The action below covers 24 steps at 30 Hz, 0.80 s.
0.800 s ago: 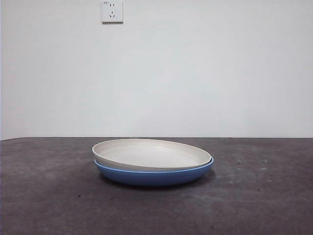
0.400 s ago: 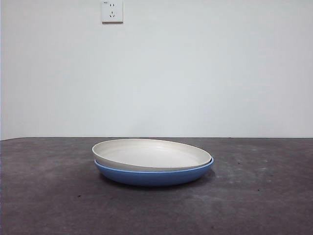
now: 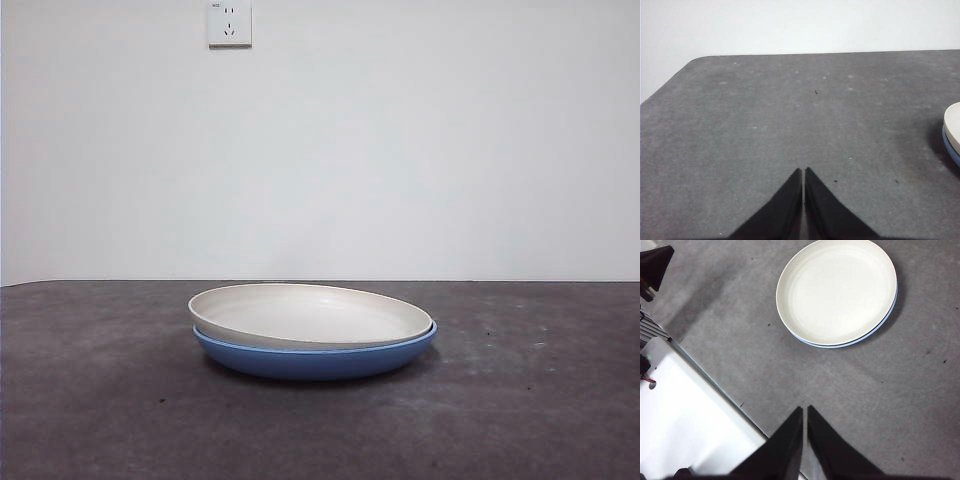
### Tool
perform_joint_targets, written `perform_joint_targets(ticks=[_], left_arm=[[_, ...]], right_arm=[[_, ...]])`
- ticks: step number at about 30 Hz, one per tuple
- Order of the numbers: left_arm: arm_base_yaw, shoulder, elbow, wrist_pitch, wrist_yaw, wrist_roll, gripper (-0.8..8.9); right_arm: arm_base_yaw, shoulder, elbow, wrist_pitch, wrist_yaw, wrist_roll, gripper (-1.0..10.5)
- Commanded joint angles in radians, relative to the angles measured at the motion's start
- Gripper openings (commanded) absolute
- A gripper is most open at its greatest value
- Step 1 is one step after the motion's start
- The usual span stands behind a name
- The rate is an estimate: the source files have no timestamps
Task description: Pick up the white plate, put it on the blue plate, put it on desk
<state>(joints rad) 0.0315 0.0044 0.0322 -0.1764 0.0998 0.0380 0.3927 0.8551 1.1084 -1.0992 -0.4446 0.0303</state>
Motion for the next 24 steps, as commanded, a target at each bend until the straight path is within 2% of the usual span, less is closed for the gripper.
perform_joint_targets(ticks=[1, 5, 11, 17, 24], left_arm=[[0.002, -0.002, -0.021, -0.008, -0.003, -0.005, 0.09], [0.002, -0.002, -0.021, -0.008, -0.003, -0.005, 0.09], [0.002, -0.002, -0.021, -0.008, -0.003, -0.005, 0.09], [0.002, -0.002, -0.021, -0.008, -0.003, -0.005, 0.09], [0.002, -0.002, -0.02, -0.008, -0.003, -0.004, 0.09]], right_arm=[[-0.001, -0.002, 0.017, 0.023, 0.009, -0.048, 0.1], [-0.063, -0.041, 0.016, 0.097, 0.004, -0.106, 0.1], [-0.219, -0.169, -0.063, 0.284, 0.002, -0.111, 0.1], [-0.352, -0.333, -0.283, 0.544, 0.007, -0.121, 0.1], [-0.409, -0.535, -0.611, 0.868, 0.008, -0.119, 0.1]])
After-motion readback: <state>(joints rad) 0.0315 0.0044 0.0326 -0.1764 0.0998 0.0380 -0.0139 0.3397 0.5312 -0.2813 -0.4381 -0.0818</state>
